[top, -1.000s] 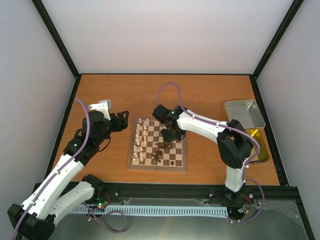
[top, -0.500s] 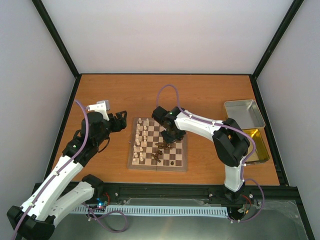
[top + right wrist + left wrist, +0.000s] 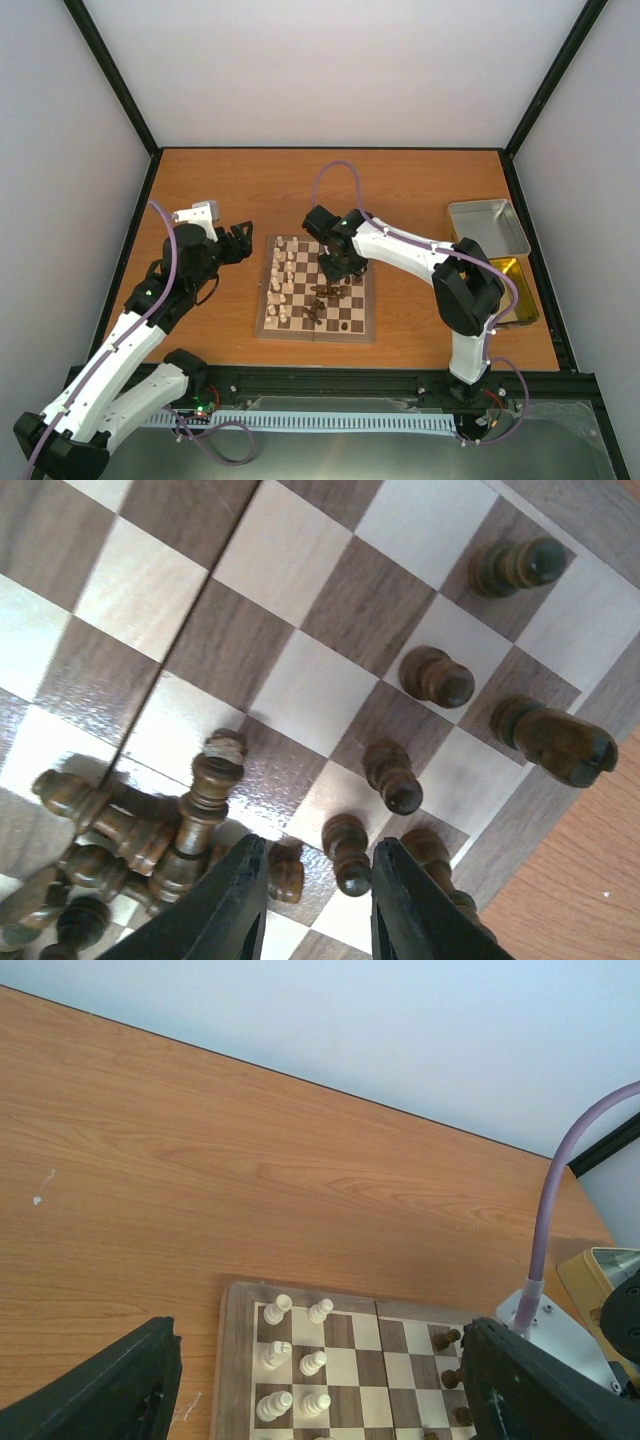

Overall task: Set up the chess pieces on the board
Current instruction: Place the chess piece on the chessboard, then pick up the chess piece from the chessboard.

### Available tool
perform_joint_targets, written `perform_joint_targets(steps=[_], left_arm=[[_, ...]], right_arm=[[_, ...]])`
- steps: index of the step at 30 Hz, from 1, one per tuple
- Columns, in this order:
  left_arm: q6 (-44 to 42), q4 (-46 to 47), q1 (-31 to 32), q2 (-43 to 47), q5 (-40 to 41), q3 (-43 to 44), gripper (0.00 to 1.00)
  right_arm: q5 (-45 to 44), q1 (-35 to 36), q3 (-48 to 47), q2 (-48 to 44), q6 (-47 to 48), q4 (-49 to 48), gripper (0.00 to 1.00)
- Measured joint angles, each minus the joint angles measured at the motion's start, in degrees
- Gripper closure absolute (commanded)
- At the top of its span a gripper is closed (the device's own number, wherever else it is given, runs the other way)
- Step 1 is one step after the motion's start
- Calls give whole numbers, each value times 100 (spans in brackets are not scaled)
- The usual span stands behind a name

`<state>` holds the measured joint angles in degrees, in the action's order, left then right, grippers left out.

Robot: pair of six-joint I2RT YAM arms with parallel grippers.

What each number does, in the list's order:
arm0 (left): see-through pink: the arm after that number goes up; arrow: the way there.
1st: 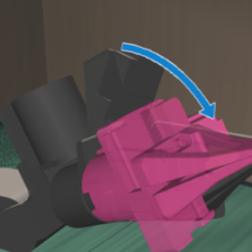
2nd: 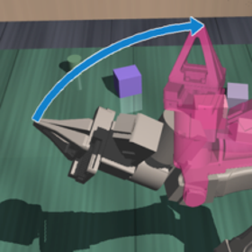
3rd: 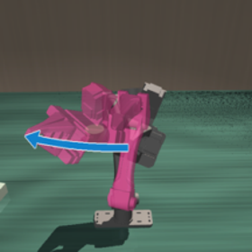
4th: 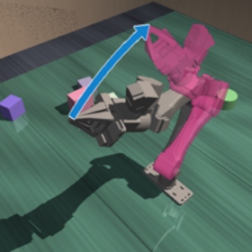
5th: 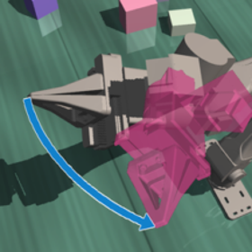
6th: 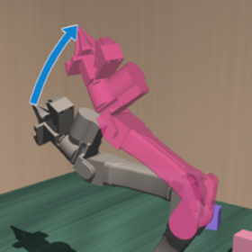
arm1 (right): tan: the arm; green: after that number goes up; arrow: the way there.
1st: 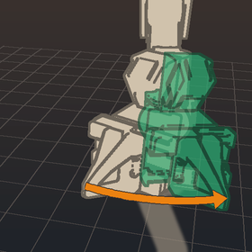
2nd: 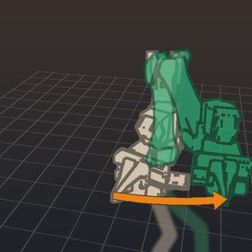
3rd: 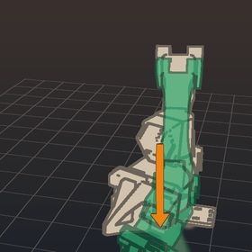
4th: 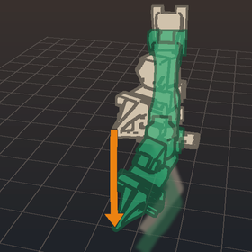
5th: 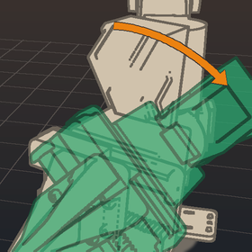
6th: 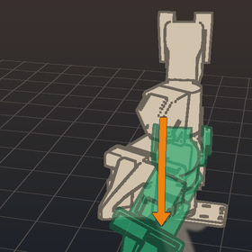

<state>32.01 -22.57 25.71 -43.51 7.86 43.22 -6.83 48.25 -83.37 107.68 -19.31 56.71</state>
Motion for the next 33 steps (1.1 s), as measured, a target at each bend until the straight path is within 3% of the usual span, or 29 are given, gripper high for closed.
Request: perform_joint_targets(steps=[13,20,27,33], left_arm=[[4,-46,0,168,229,-17,22],[4,-72,0,168,243,-35,22],[7,-79,0,168,243,-37,22],[11,-79,0,166,238,-48,22]], right_arm=[[625,0,-9,164,-518,-619,67],[713,0,4,413,-846,-793,73],[789,0,195,452,-1062,-931,90],[866,0,468,278,-1283,-1270,95]])
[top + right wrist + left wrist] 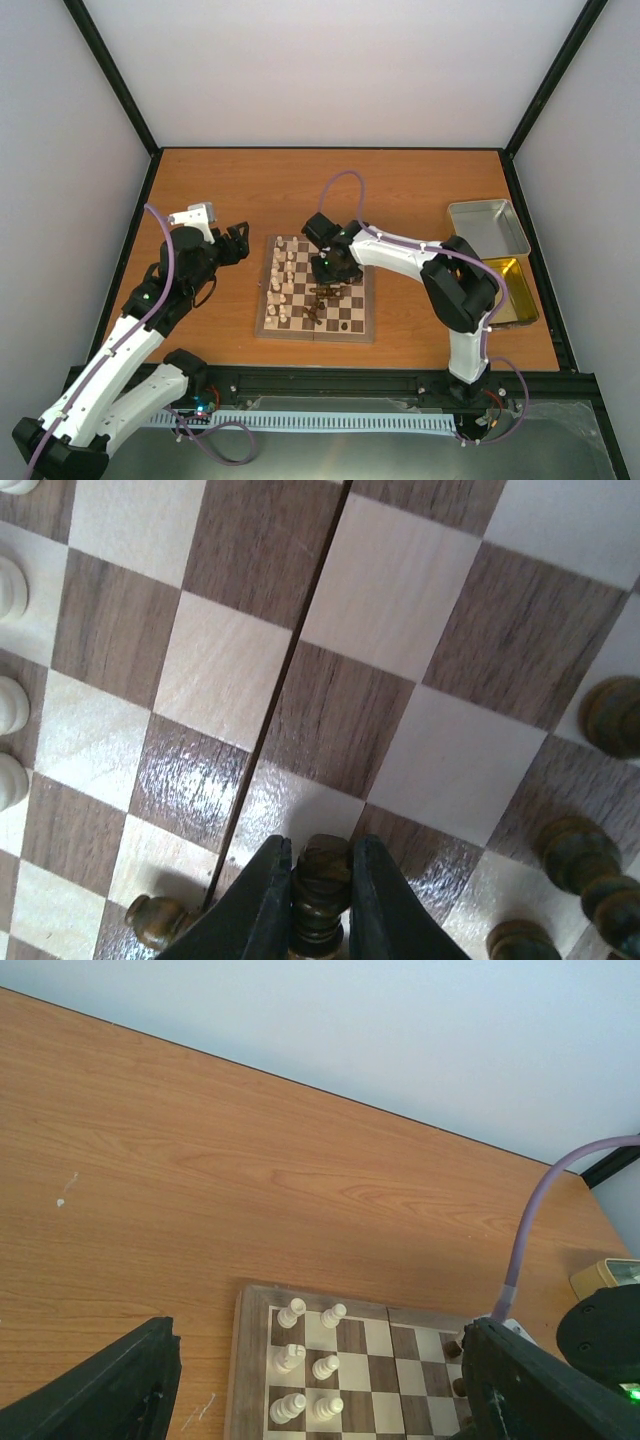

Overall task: Set up the chess pieces on the board
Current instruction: Pick up the chess piece from the chessboard.

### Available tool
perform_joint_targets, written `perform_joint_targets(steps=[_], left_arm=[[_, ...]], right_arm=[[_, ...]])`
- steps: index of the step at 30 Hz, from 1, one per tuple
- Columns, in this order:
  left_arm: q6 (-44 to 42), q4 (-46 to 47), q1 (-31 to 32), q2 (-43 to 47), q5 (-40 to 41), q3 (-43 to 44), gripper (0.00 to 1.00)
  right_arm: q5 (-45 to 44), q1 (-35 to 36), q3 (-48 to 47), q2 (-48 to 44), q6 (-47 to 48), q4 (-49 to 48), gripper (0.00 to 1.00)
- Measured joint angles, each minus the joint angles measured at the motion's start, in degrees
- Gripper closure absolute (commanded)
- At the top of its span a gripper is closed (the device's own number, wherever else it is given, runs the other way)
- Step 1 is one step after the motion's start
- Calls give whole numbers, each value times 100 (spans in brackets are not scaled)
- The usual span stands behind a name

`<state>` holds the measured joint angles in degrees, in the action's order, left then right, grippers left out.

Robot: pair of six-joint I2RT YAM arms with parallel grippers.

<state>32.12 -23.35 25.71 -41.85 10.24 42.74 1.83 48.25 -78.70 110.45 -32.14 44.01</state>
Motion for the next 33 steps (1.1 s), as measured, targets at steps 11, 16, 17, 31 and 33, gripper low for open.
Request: perform_joint_targets(steps=[11,16,17,31,33], left_arm=[[164,195,0,-59,-715,-264,22],[507,590,0,-256,-1838,-754,22],[584,719,0,-304,-2109,-859,22],[807,2164,2,-695,-4354,-1510,23],[807,2194,20,-734,-4444,-1624,23]], right_arm=[[37,0,1314,-1158,-791,-1292,95],[28,0,2011,-1886,-1165,-2076,95],[31,0,2135,-2009,-1237,-2227,95],[334,0,3174,-2824,-2190,-4065,95],[345,0,3237,-2859,-2339,-4201,95]])
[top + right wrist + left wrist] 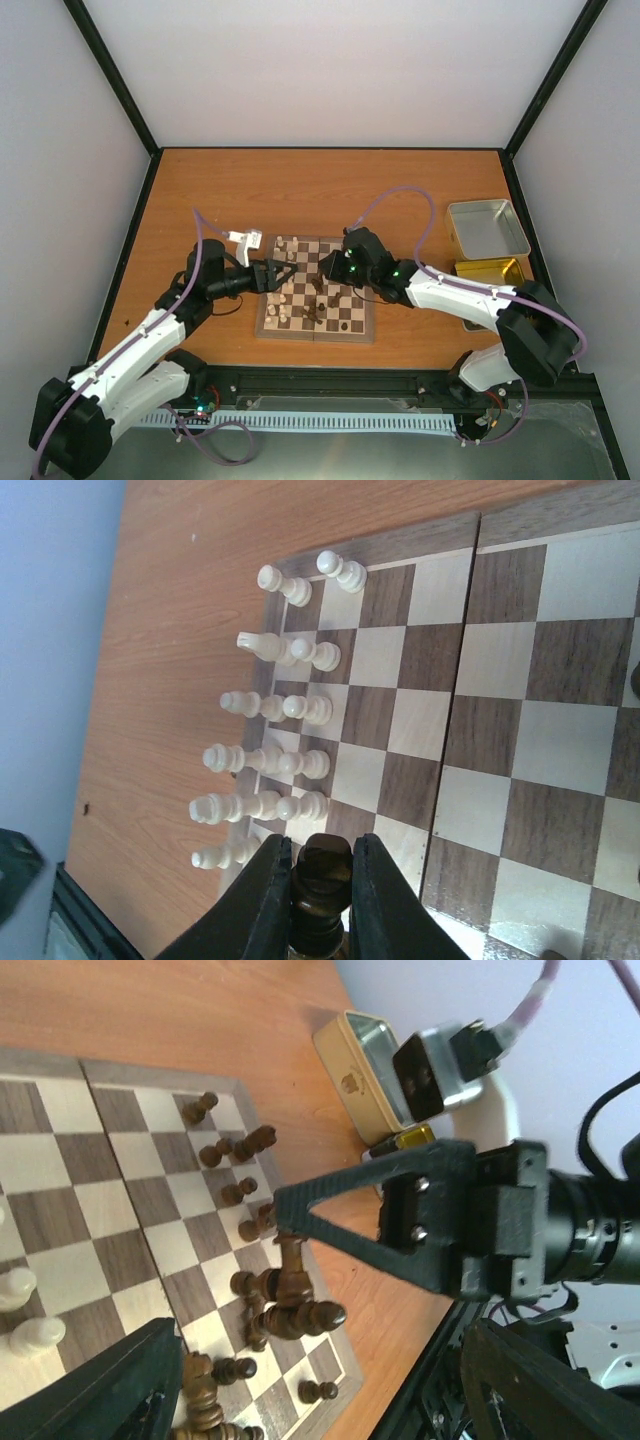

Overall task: Set up the chess pieces on the board
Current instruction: Pick up the chess piece from the chessboard.

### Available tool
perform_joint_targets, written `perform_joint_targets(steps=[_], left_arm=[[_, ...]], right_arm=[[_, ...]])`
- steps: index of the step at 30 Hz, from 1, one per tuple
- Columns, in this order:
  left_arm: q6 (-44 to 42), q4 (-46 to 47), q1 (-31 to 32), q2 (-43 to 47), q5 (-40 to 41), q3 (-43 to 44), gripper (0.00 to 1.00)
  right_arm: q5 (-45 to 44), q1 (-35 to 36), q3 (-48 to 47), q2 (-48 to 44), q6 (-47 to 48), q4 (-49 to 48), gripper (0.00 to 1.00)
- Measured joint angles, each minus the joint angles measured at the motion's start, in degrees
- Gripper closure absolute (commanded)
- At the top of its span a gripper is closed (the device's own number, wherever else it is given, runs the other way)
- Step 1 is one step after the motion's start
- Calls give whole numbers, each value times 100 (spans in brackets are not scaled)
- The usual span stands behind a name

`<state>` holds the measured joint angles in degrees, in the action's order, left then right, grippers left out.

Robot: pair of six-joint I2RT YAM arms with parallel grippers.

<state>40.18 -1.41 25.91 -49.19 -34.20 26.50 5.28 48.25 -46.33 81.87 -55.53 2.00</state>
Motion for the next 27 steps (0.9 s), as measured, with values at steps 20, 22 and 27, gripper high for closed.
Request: perform_joint_targets(steps=[20,22,27], left_arm=[[0,131,938,-1445,448,179,41],[2,190,949,-1480,446,219,43],[46,284,955,-1497,463,227,57]], right_arm=[[229,0,70,-11,-496,-221,95],[247,0,70,-11,-496,-216,95],[254,0,74,-13,-496,-170,95]])
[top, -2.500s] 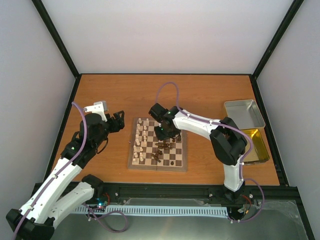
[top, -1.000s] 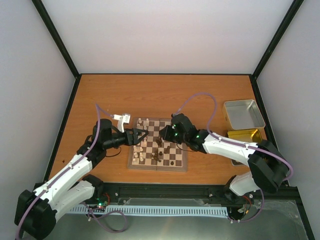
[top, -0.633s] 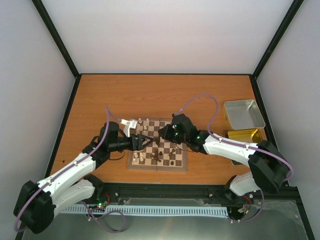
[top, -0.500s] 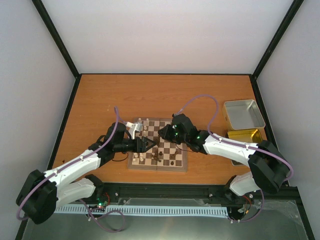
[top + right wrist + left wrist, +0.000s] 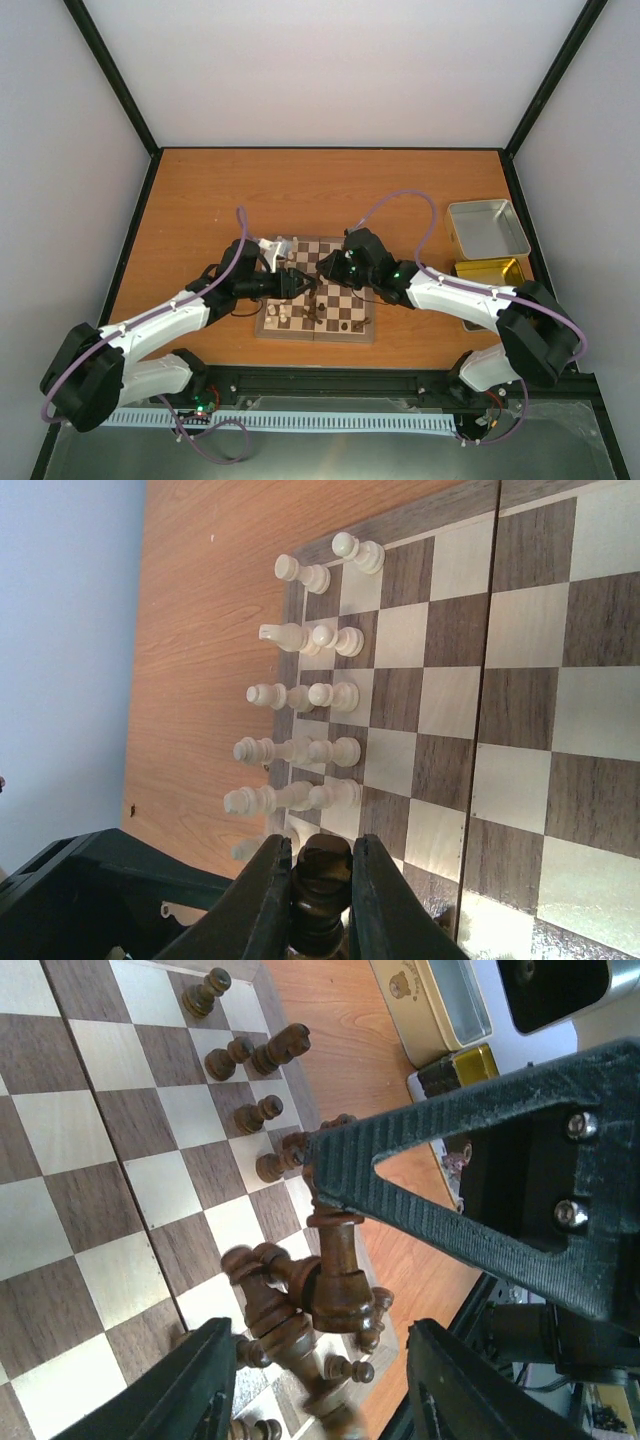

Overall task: Set up the chess pieces on the board
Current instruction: Pick up the chess piece from the chessboard.

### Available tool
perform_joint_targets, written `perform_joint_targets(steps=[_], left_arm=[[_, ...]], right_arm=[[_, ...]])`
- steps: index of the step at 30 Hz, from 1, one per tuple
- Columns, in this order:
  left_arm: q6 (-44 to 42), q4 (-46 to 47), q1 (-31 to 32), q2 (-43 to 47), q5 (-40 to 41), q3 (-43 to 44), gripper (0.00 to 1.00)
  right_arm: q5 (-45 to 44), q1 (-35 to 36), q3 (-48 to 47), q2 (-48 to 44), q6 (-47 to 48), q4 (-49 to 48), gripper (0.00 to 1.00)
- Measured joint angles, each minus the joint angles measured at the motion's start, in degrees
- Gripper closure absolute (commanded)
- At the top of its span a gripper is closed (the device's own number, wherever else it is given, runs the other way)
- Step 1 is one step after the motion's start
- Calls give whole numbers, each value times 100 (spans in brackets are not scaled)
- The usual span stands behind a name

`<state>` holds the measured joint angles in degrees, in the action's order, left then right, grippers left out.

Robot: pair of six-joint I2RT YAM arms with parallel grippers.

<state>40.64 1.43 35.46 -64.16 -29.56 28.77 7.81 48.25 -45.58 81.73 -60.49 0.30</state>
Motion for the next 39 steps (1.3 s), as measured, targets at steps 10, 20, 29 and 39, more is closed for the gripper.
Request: perform_joint_targets(steps=[10,20,29,39], left_arm=[[59,35,20,-225,68,81,63],[9,140,55,-101,-2,81,36],[-31,807,61,306,-195,-116,22],[7,1290,61,1554,-63,-505,12]], right_arm=[[-22,0,120,-190,-39,-2,95],[42,-13,341,-321,-153,-190,96],[424,-63,376,-533,-286,-684,95],[608,-155,380,-1049,-391,-881,95]])
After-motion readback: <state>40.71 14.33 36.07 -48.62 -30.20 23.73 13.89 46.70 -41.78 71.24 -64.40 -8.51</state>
